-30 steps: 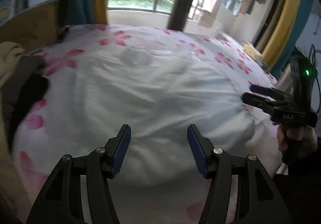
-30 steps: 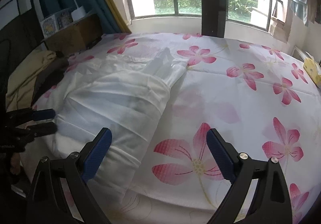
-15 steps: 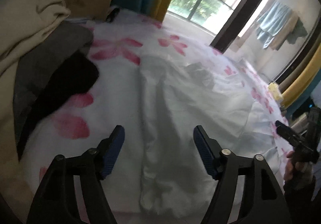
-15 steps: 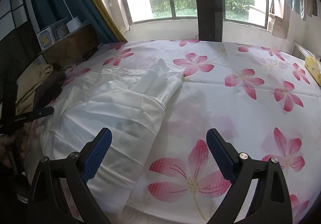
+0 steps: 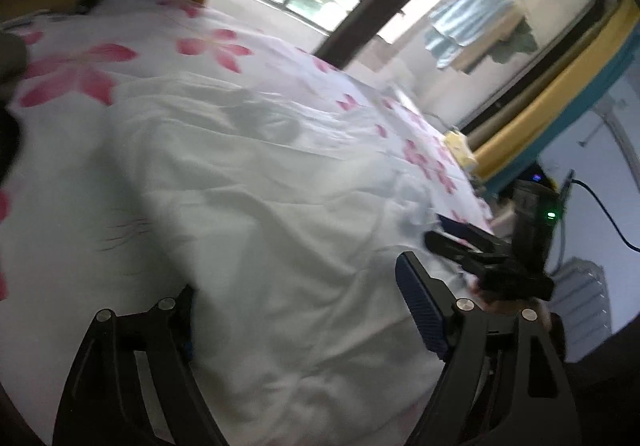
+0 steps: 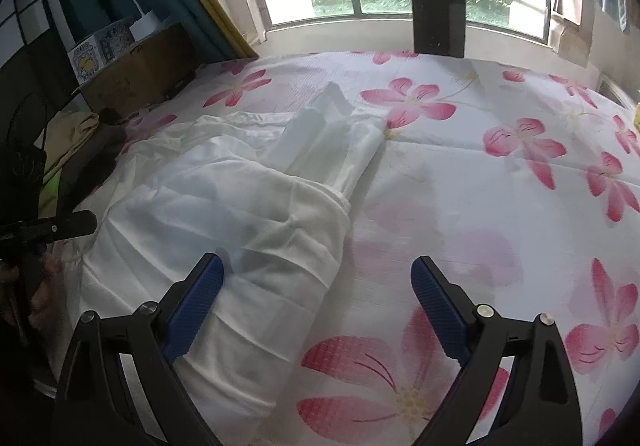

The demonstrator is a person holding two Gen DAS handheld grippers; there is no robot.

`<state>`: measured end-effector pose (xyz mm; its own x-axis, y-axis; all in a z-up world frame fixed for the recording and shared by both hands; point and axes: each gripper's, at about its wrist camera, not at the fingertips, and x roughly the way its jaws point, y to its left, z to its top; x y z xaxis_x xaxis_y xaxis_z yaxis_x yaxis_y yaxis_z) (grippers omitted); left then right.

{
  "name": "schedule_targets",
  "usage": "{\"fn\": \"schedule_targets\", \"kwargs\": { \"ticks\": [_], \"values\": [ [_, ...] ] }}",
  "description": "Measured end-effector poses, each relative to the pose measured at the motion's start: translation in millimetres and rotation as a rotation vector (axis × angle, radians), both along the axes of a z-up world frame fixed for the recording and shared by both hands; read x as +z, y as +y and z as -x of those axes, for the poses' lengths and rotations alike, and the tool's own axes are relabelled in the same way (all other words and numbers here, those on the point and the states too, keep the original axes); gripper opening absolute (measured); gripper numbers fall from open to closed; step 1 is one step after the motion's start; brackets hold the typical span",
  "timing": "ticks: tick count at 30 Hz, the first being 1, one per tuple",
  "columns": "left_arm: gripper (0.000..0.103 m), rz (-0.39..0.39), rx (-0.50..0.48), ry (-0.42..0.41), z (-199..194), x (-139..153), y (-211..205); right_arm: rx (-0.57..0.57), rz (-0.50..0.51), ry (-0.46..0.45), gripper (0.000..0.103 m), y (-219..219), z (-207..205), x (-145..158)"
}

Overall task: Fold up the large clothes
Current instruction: 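Smooth the folded white cloth with both open grippers, then grasp the folded white cloth with both grippers and lift it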

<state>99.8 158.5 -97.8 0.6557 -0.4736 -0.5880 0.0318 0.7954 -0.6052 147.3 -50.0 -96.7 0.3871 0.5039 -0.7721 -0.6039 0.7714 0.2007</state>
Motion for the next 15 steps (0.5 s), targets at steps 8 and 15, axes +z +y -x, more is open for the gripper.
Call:
{"fn": "schedule_targets", "kwargs": {
  "ticks": [8,15],
  "values": [
    [0.085,-0.042,-0.024,0.024,-21,2,-21,0.048,-0.009,0.0,0.087,14,3,-5],
    [0.085,-0.243,-0.014,0.034,-32,6,-45,0.049,-0.05,0.046,0.087,9,-2,-7]
  ]
}}
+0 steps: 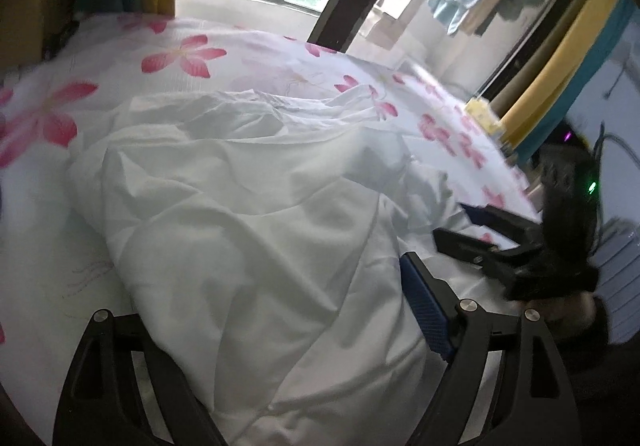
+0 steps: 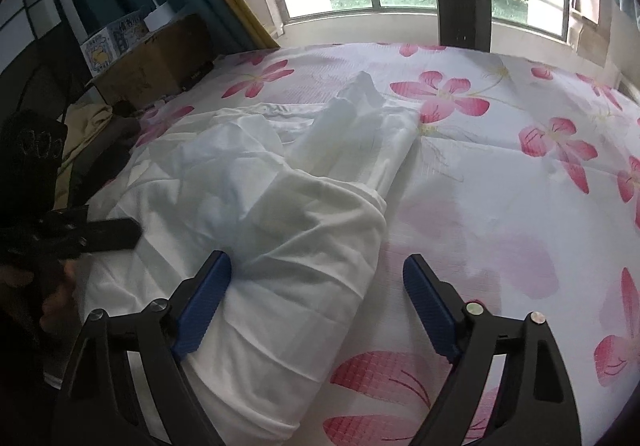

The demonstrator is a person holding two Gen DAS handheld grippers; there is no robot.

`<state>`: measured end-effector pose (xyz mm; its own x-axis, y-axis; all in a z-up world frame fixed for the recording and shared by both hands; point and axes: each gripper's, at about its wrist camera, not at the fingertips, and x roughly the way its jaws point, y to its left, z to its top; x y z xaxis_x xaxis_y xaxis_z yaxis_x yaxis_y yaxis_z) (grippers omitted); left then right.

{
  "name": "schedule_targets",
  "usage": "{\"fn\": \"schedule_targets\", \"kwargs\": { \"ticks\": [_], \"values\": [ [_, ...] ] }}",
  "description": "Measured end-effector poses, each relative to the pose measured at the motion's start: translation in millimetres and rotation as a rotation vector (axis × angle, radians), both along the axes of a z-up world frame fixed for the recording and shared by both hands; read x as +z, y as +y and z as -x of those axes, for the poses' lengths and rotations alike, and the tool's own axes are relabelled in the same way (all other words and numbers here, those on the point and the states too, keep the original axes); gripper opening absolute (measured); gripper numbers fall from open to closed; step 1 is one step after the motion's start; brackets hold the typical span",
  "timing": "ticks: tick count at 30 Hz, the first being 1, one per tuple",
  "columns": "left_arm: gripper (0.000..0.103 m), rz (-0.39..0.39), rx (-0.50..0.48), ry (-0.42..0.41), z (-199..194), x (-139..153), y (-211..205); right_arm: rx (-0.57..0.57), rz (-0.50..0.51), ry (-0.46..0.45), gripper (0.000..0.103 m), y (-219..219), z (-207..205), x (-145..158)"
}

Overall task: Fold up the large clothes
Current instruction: 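Grasp the folded white cloth with both grippers and lift it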

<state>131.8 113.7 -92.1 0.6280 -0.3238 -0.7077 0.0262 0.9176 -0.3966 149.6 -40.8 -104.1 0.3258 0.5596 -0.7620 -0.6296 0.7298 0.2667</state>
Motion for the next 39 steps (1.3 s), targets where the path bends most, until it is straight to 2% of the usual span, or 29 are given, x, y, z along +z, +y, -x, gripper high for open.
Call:
{"fn": "schedule_targets", "kwargs": {
  "ticks": [3,4,5,7,9,11,15,18,20,23,39],
  "values": [
    [0.083,-0.06,-0.002,-0.009,-3,0,-7,0.002,-0.014,0.0,0.087,0,0,0],
    [0.075,-0.073,-0.002,-0.012,-4,0,-9,0.001,-0.017,-0.003,0.087,0,0,0],
    [0.059,-0.072,-0.006,-0.016,-4,0,-8,0.002,-0.019,-0.005,0.087,1,0,-1],
    [0.045,-0.015,-0.023,-0.012,-5,-2,-8,0.007,-0.027,-0.003,0.087,2,0,-1],
    [0.04,-0.024,-0.028,-0.017,-6,-2,-10,0.024,-0.044,0.005,0.081,3,0,-1],
    [0.035,-0.031,-0.037,-0.025,-5,-1,-11,0.045,-0.083,0.032,0.065,4,0,-1],
    [0.03,-0.017,-0.036,-0.04,-3,2,-11,0.057,-0.091,0.036,0.058,7,2,-2],
    [0.028,-0.018,-0.034,-0.057,-2,5,-14,0.059,-0.099,0.034,0.048,5,3,-1],
    [0.027,-0.021,-0.035,-0.071,1,10,-14,0.06,-0.097,0.017,0.039,4,5,1],
    [0.026,-0.028,-0.036,-0.087,3,17,-15,0.074,-0.094,-0.016,0.031,5,8,9],
    [0.024,-0.07,-0.01,-0.192,26,54,-11,0.107,-0.13,-0.139,0.023,9,27,55]
  ]
}}
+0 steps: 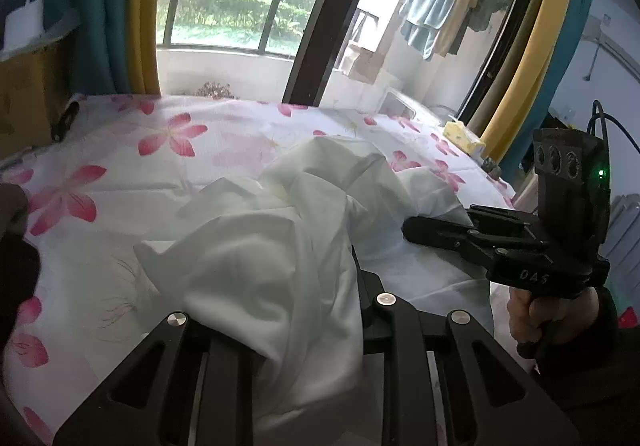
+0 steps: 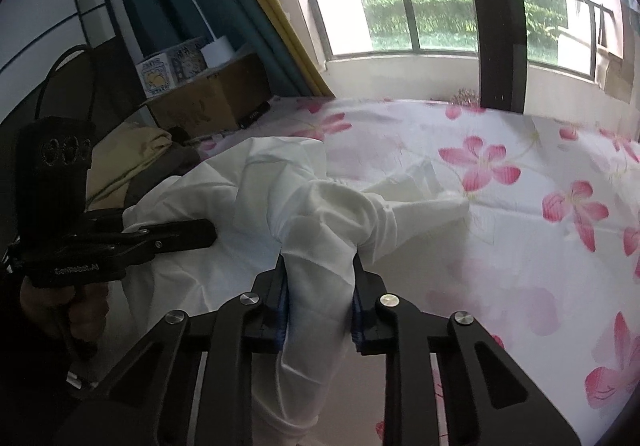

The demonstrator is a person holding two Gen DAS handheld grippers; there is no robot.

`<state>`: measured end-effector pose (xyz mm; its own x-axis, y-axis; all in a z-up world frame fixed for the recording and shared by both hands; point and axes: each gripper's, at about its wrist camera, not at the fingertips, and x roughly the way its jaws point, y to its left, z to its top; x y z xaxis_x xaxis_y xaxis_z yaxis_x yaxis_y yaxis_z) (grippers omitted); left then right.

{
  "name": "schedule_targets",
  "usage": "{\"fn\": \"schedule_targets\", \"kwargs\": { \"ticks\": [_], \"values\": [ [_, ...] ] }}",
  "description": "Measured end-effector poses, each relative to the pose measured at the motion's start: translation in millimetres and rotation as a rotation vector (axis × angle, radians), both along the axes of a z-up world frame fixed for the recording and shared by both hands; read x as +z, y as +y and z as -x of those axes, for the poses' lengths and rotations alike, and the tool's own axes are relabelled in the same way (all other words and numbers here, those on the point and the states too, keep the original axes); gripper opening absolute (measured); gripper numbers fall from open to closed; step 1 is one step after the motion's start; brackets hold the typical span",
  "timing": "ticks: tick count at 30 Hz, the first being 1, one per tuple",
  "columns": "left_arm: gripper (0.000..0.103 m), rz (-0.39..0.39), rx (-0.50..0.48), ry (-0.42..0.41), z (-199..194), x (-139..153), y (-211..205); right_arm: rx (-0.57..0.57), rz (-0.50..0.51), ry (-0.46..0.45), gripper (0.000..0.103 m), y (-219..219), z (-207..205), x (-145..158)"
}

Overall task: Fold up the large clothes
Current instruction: 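Grasp the folded white cloth with both grippers and lift it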

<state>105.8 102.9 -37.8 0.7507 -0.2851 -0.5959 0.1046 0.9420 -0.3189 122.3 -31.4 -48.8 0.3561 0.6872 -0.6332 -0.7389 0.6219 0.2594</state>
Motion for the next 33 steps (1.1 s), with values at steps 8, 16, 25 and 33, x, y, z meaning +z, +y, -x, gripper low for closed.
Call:
{"fn": "schedule_targets", "kwargs": {
  "ticks": [8,16,25,33],
  "values": [
    [0.023,-0.023,0.008,-0.059,13,19,6,0.012,-0.017,-0.056,0.023,6,10,21],
    [0.023,-0.055,0.047,-0.089,29,32,21,0.051,-0.042,-0.085,0.023,24,13,34],
    [0.023,-0.095,0.117,-0.118,38,45,52,0.131,-0.07,-0.116,0.023,63,10,45],
    [0.023,-0.122,0.164,-0.103,38,45,84,0.181,-0.081,-0.108,0.023,103,4,43]
  ]
}}
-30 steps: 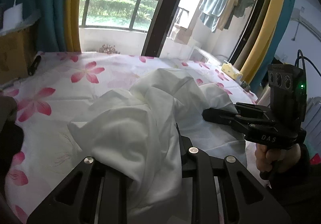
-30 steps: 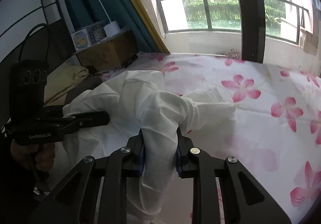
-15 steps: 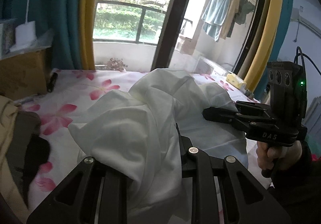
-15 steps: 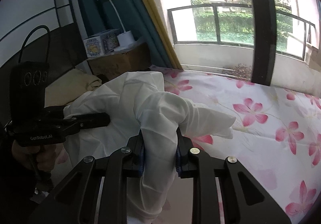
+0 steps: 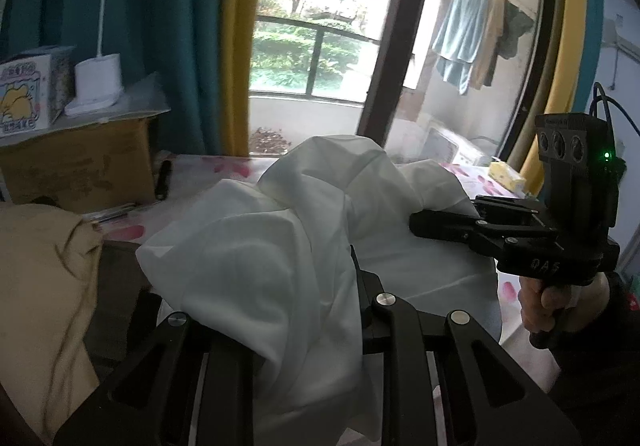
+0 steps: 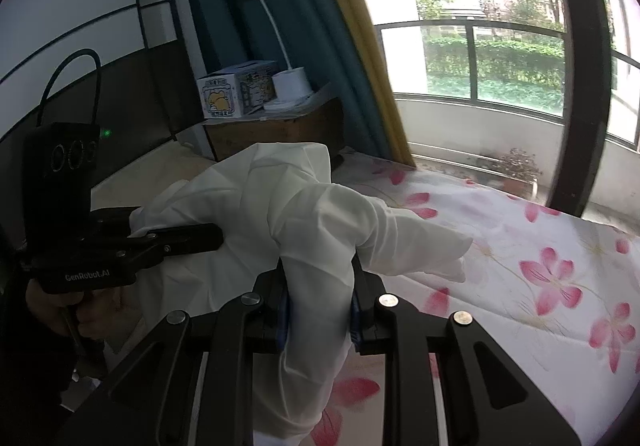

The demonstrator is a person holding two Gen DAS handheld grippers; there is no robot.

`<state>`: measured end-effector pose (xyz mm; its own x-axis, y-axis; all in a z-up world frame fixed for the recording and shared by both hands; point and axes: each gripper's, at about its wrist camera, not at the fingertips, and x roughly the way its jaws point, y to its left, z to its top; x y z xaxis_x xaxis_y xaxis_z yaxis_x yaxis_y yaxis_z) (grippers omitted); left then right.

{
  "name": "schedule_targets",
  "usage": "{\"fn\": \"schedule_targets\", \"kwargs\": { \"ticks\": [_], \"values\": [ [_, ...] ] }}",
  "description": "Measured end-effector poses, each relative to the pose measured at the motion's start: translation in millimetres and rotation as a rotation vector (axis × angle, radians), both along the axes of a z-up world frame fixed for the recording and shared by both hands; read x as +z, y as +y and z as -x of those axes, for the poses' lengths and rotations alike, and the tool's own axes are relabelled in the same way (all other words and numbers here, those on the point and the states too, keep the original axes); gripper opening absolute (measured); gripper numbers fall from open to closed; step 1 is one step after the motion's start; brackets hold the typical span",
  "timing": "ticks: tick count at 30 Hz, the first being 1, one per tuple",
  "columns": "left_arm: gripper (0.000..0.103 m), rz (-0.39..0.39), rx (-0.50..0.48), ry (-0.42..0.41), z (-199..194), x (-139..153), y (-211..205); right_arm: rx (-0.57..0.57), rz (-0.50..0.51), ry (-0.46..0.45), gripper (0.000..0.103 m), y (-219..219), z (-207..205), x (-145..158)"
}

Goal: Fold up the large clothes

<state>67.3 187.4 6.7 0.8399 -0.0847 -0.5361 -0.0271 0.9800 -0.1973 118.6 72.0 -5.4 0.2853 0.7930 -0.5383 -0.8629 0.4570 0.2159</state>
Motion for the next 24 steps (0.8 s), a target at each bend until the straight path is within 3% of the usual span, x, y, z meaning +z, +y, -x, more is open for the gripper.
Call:
{"fn": "schedule_targets", "kwargs": {
  "ticks": [5,10,12,17,22,24],
  "values": [
    [0.023,-0.033,0.03,0.038,-6,-10,17,0.019,0.008,0.029,0.023,22,-7,-13],
    [0.024,-0.067,0.063,0.131,-20,-38,36,0.038,0.028,0.106,0.023,45,-20,-43],
    [0.027,-0.043,0.067,0.167,-26,-51,45,0.03,0.056,0.126,0.023,54,-24,-58],
    [0.048,-0.025,0.09,0.236,-37,-75,60,-0.011,0.094,0.161,0.023,58,-37,-76],
    [0.055,-0.024,0.09,0.24,-44,-84,65,-0.047,0.134,0.168,0.025,57,-44,-87],
    [0.055,-0.018,0.088,0.244,-46,-86,66,-0.063,0.144,0.168,0.031,57,-47,-90]
  ]
}}
